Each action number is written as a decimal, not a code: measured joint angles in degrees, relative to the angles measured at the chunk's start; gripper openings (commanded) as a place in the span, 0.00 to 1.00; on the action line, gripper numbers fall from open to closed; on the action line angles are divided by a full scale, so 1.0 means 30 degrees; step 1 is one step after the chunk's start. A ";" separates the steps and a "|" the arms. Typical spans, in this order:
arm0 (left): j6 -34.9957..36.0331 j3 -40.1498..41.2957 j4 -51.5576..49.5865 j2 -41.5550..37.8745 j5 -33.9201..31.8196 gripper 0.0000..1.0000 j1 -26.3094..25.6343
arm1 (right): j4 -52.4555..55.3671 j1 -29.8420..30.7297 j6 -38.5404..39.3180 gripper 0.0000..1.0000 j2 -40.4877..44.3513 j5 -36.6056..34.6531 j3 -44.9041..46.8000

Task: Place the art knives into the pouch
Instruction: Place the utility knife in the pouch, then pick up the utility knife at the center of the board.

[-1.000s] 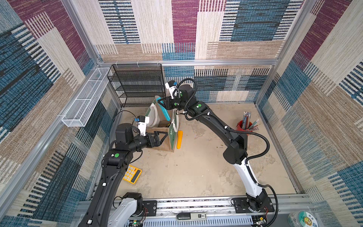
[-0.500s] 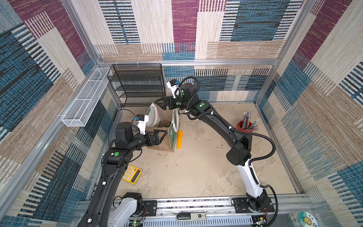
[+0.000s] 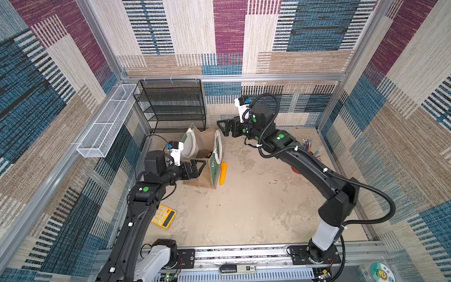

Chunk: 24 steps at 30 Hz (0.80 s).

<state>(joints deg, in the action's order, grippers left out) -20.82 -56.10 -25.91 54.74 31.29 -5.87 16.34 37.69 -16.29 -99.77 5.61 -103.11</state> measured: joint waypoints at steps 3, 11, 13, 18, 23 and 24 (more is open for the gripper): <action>0.0007 0.0036 0.0044 -0.0007 -0.0211 0.99 0.0000 | -0.1078 -0.0335 -0.0488 1.00 0.1778 -0.0925 0.2929; 0.0066 0.0576 0.0138 -0.0124 -0.0364 0.99 0.0044 | -0.3381 -0.1443 -0.3111 1.00 0.4714 -0.2470 1.0382; 0.0066 0.0627 0.0168 -0.0124 -0.0357 0.99 0.0044 | -0.3636 -0.1508 -0.3708 1.00 0.4881 -0.2798 1.1424; 0.0066 0.0634 0.0255 -0.0124 -0.0350 0.99 0.0087 | -0.4197 -0.1734 -0.4969 1.00 0.4663 -0.3045 1.3274; 0.0087 0.0685 0.0262 -0.0270 -0.0364 0.99 0.0160 | -0.4663 -0.1829 -0.5486 0.91 0.2718 -0.1778 1.3617; 0.0095 0.0699 0.0262 -0.0335 -0.0364 0.98 0.0168 | -0.4707 -0.1821 -0.5544 0.89 0.2127 -0.1253 1.3544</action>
<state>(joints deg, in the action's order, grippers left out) -20.53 -54.00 -25.12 53.74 30.20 -5.37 2.22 32.23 -32.93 -93.38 1.85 -62.48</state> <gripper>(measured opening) 0.986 0.911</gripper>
